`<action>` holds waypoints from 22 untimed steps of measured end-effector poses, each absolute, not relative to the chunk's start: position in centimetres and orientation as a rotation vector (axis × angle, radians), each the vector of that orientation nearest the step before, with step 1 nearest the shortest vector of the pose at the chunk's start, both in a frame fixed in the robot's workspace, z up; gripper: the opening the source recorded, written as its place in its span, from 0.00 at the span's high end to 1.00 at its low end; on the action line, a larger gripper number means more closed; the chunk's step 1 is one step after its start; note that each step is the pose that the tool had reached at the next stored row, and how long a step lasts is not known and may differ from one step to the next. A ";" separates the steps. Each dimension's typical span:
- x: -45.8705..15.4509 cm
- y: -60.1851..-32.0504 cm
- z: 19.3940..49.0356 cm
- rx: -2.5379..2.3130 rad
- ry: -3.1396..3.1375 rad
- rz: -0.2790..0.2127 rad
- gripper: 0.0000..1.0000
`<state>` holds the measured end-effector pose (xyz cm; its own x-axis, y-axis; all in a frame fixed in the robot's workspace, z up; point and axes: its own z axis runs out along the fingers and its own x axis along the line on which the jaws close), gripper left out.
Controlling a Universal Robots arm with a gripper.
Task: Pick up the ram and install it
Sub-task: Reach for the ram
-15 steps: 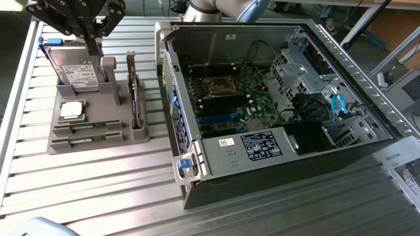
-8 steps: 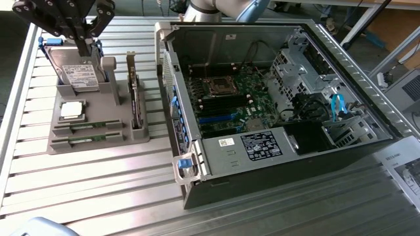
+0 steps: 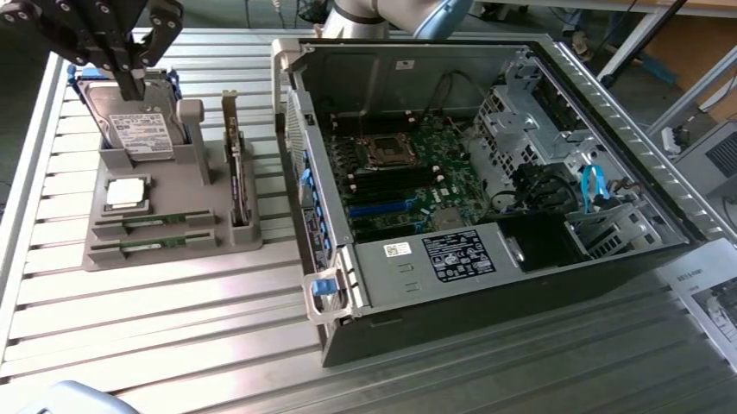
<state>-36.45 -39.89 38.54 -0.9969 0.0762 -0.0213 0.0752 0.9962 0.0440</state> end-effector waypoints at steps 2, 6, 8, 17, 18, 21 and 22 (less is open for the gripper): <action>-36.8 -39.9 38.5 0.118 3.116 0.067 0.90; -37.0 -39.9 38.5 0.118 3.116 0.067 0.90; -37.0 -39.9 38.5 0.118 3.116 0.067 0.90; -37.1 -40.5 38.5 0.118 3.117 0.066 0.90; -37.1 -40.6 38.5 0.118 3.116 0.066 0.90; -37.1 -41.0 38.5 0.118 3.116 0.064 0.90; -37.1 -41.1 38.5 0.118 3.116 0.063 0.90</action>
